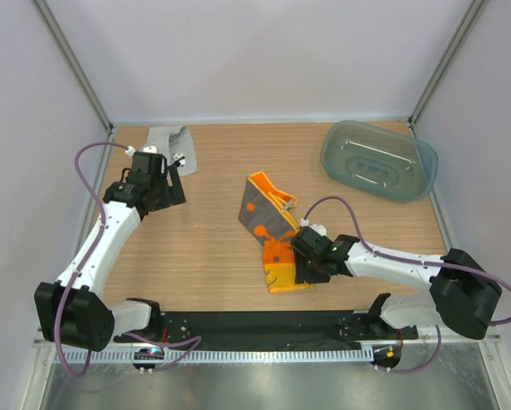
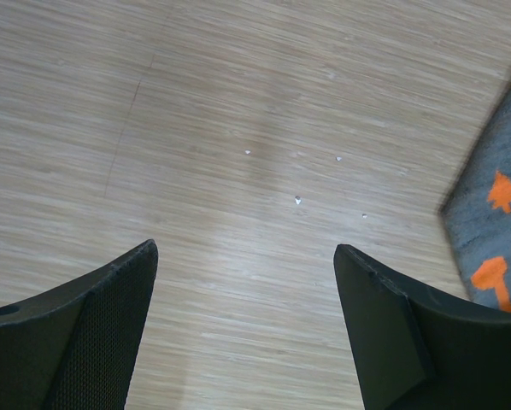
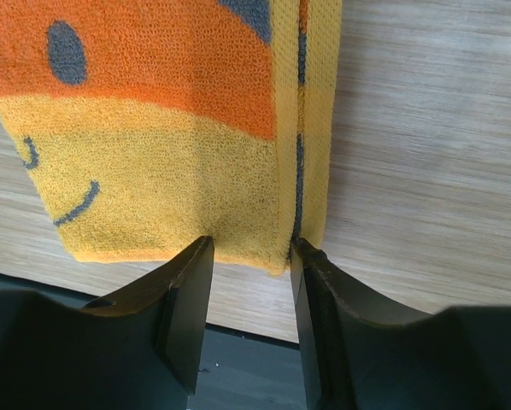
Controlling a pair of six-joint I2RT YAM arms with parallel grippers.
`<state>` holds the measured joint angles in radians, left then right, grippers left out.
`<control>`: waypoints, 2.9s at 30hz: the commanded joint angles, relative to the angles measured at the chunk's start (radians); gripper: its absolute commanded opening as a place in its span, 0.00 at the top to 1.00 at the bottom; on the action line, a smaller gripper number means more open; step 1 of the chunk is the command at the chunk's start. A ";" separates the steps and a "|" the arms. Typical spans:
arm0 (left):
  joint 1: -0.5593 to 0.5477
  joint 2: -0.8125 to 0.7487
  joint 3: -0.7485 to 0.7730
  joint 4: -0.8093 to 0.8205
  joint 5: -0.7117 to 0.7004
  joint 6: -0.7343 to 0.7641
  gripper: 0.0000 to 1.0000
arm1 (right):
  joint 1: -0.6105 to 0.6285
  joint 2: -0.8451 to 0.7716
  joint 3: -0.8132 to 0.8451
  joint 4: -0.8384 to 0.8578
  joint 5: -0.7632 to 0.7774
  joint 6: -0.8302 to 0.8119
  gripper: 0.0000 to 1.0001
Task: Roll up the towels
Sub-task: Flatten the towel
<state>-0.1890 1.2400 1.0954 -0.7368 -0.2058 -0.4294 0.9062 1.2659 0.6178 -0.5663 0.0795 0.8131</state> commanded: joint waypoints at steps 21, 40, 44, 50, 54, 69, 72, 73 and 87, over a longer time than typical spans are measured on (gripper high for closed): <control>-0.006 -0.030 0.020 0.027 -0.029 0.026 0.16 | 0.010 0.015 0.083 -0.056 0.071 -0.031 0.93; -0.039 -0.057 0.009 0.048 -0.004 0.049 0.16 | 0.138 -0.189 1.017 -0.603 0.413 -0.390 0.99; -0.092 -0.034 0.026 0.030 -0.032 0.000 0.16 | 0.137 -0.276 0.982 -0.688 0.480 -0.339 0.99; -0.245 0.105 0.061 0.036 -0.055 -0.120 0.16 | 0.138 -0.249 0.726 -0.777 0.451 -0.215 0.99; -0.352 0.286 0.141 0.083 -0.069 -0.173 0.16 | 0.138 -0.270 0.614 -0.753 0.436 -0.149 0.99; -0.444 0.751 0.437 0.157 -0.035 -0.226 0.16 | 0.138 -0.287 0.545 -0.687 0.375 -0.141 0.99; -0.449 0.792 0.463 0.165 -0.030 -0.224 0.16 | 0.138 -0.273 0.525 -0.670 0.367 -0.146 0.99; -0.449 0.800 0.472 0.169 -0.026 -0.224 0.16 | 0.138 -0.272 0.522 -0.662 0.365 -0.146 0.99; -0.451 0.885 0.532 0.192 0.008 -0.223 0.85 | 0.138 -0.253 0.501 -0.646 0.347 -0.146 0.99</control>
<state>-0.6350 2.1273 1.5986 -0.5724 -0.2043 -0.6548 1.0412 1.0107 1.1236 -1.2343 0.4320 0.6582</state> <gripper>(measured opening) 0.221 0.033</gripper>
